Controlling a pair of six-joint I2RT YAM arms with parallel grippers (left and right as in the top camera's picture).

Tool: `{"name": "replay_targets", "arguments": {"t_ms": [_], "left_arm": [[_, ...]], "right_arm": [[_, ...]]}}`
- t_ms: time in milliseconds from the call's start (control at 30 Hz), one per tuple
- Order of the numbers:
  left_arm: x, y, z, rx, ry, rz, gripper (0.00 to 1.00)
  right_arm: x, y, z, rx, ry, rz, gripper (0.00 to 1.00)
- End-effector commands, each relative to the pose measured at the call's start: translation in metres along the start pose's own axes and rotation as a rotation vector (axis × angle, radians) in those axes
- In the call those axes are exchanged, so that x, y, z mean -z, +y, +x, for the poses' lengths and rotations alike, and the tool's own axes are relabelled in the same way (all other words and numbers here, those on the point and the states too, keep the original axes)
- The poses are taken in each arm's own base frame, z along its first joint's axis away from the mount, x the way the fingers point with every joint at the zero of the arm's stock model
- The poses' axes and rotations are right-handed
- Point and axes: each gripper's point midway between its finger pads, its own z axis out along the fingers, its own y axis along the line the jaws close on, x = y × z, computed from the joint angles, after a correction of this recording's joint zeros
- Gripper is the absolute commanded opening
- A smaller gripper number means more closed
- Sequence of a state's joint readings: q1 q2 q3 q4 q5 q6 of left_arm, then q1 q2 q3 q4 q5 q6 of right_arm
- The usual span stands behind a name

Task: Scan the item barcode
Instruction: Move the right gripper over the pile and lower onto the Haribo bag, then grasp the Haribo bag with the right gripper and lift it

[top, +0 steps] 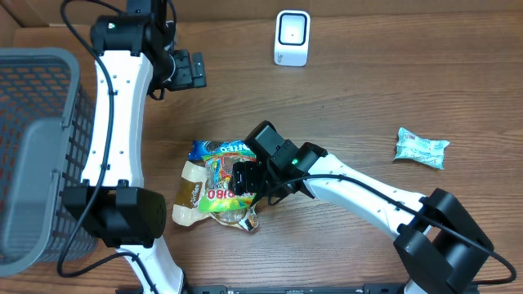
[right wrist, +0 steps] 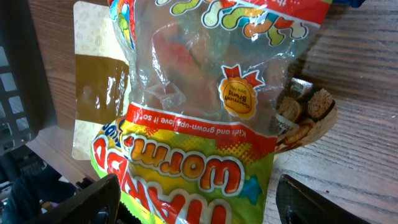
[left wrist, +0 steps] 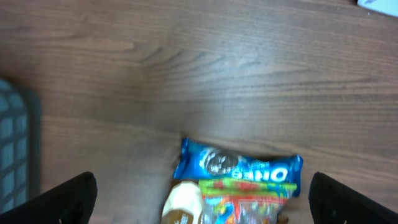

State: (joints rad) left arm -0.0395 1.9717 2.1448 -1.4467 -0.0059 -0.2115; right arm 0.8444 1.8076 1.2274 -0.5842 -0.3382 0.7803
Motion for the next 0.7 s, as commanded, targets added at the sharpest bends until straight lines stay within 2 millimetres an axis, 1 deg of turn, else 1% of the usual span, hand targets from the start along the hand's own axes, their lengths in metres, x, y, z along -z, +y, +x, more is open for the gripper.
{"name": "replay_targets", "arguments": {"t_ms": [0, 33, 167, 233, 267, 333, 433, 500, 600, 633, 667], "left_arm": [[0.046, 0.006, -0.014, 0.064, -0.116, -0.035, 1.00], [0.060, 0.009, -0.014, 0.080, -0.140, -0.045, 1.00], [0.105, 0.011, -0.012, 0.097, -0.229, -0.027, 1.00], [0.119, 0.011, -0.010, 0.097, -0.259, -0.017, 1.00], [0.125, 0.010, -0.008, 0.097, -0.269, -0.007, 1.00], [0.128, 0.011, -0.005, 0.097, -0.269, -0.007, 1.00], [0.127, 0.011, -0.003, 0.096, -0.256, -0.011, 1.00], [0.125, 0.011, -0.003, 0.096, -0.252, -0.012, 1.00], [0.124, 0.011, -0.003, 0.096, -0.249, -0.013, 1.00], [0.123, 0.011, -0.003, 0.096, -0.248, -0.013, 1.00], [0.123, 0.011, -0.003, 0.096, -0.248, -0.013, 1.00]], "right_arm": [[-0.005, -0.004, 0.001, -0.002, -0.021, 0.027, 0.80], [-0.007, -0.005, 0.001, -0.006, -0.029, 0.035, 0.80], [-0.022, -0.008, 0.002, -0.007, -0.031, 0.044, 0.73], [-0.027, -0.012, 0.003, -0.023, -0.024, 0.052, 0.68], [-0.030, -0.013, 0.003, -0.031, -0.021, 0.056, 0.64], [-0.030, -0.013, 0.003, -0.031, -0.022, 0.056, 0.58], [-0.030, -0.013, 0.002, -0.030, -0.022, 0.055, 0.41], [-0.030, -0.013, 0.002, -0.030, -0.022, 0.055, 0.29], [-0.030, -0.014, 0.003, -0.032, -0.019, 0.055, 0.07], [-0.029, -0.014, 0.002, -0.032, -0.016, 0.052, 0.04], [-0.026, -0.012, 0.000, -0.020, -0.010, 0.040, 0.04]]}}
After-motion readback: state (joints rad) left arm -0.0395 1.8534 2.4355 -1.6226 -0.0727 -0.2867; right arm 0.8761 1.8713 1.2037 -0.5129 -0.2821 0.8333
